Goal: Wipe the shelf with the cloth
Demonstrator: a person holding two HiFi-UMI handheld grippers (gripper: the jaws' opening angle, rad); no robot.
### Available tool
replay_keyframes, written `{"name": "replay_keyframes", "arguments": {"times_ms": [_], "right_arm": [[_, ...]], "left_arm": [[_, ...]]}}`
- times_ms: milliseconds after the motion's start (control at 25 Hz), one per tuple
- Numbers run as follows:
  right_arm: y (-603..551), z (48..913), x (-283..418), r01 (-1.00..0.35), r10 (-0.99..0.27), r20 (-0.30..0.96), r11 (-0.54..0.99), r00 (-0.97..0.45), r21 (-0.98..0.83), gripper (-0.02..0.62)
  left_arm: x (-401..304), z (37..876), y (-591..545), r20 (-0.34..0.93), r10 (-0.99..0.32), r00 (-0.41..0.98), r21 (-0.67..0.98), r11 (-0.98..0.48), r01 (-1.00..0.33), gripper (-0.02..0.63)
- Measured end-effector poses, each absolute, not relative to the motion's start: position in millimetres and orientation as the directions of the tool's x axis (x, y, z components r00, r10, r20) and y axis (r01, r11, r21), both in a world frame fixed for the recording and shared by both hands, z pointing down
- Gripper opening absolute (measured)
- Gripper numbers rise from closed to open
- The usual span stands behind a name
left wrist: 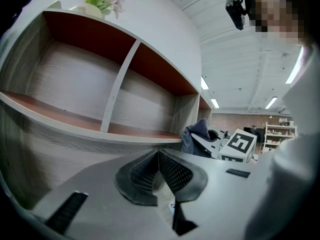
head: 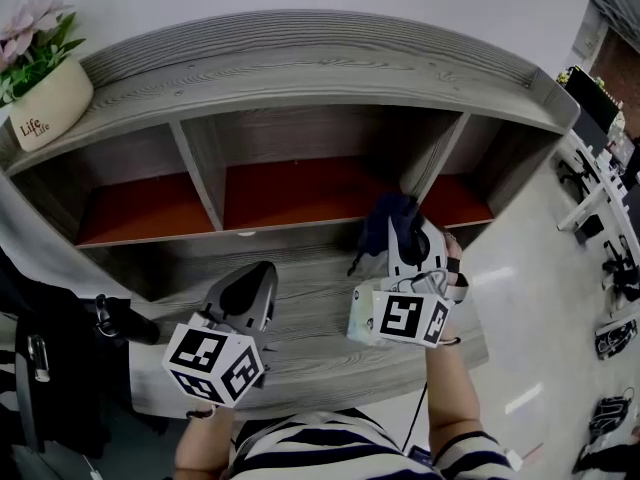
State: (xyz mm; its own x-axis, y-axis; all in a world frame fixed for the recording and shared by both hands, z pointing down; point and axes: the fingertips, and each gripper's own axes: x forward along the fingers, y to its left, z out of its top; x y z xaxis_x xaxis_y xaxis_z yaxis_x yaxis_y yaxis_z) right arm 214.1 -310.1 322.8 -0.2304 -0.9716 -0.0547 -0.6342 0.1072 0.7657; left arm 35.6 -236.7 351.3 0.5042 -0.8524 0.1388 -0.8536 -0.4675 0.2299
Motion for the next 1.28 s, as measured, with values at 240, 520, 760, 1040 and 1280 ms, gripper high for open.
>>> {"name": "replay_keyframes", "arguments": {"times_ms": [240, 520, 760, 1040, 1280], "right_arm": [[-311, 327, 226, -0.603, -0.979, -0.062, 0.07, -0.194, 0.795, 0.044], [-313, 327, 238, -0.616, -0.983, -0.064, 0.057, -0.172, 0.786, 0.044], [-303, 306, 232, -0.689, -0.971, -0.104, 0.074, -0.214, 0.721, 0.044], [-287, 240, 224, -0.696, -0.934, -0.258, -0.013, -0.249, 0.718, 0.044], [-282, 194, 228, -0.714, -0.902, -0.358, -0.085, -0.241, 0.695, 0.044]], "left_arm": [[47, 353, -240, 0.143, -0.84, 0.523, 0.229, -0.486, -0.843, 0.017], [52, 350, -242, 0.134, -0.835, 0.534, 0.227, -0.499, -0.837, 0.018], [49, 350, -240, 0.132, -0.837, 0.531, 0.226, -0.497, -0.838, 0.018], [46, 347, -240, 0.123, -0.839, 0.53, 0.225, -0.496, -0.839, 0.017], [43, 345, -240, 0.119, -0.842, 0.526, 0.223, -0.494, -0.84, 0.017]]}}
